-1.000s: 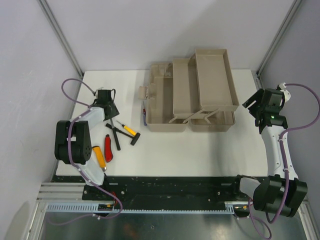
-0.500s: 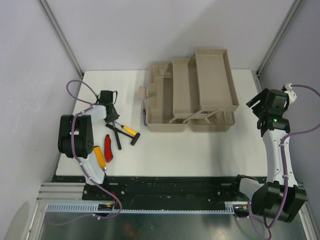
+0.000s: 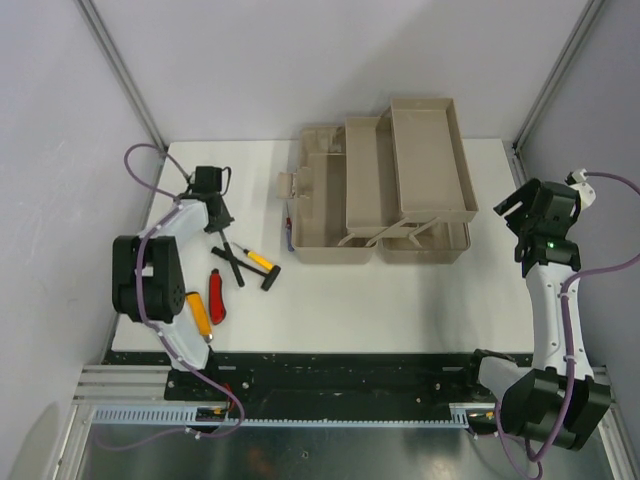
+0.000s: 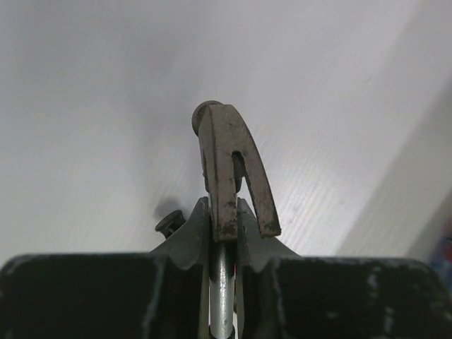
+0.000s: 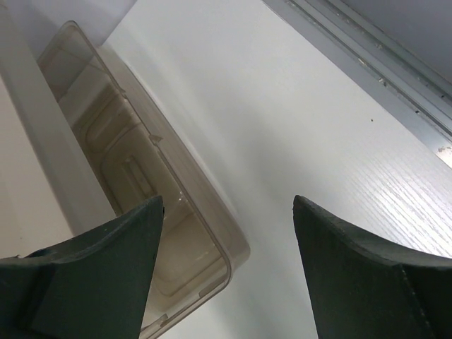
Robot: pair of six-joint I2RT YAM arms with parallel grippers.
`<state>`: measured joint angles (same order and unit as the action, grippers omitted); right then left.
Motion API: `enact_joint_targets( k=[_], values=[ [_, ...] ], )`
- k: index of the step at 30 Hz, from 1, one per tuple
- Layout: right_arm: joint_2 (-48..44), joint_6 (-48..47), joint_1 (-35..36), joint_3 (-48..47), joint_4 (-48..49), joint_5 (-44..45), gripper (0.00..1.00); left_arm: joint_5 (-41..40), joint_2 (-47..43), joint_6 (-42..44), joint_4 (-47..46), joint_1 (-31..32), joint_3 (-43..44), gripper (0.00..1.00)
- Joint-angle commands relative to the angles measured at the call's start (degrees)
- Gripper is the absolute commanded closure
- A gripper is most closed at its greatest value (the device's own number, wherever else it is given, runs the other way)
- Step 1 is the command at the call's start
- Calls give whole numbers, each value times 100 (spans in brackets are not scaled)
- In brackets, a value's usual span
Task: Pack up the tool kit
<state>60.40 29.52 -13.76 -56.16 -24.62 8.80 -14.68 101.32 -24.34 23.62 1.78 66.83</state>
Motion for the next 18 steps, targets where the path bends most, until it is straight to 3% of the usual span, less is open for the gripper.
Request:
enact_joint_targets(
  k=[1, 9, 18],
  values=[
    [-193, -60, -49, -22, 268, -3, 21, -116, -929, 212, 152, -20, 604, 100],
    [-242, -119, -94, -25, 211, -59, 21, 1591, -1194, 439, 212, 328, 1649, 100],
    [-336, -110, -126, -25, 127, -130, 21, 3431, 370, 128, 197, 1141, 3725, 100]
  ],
)
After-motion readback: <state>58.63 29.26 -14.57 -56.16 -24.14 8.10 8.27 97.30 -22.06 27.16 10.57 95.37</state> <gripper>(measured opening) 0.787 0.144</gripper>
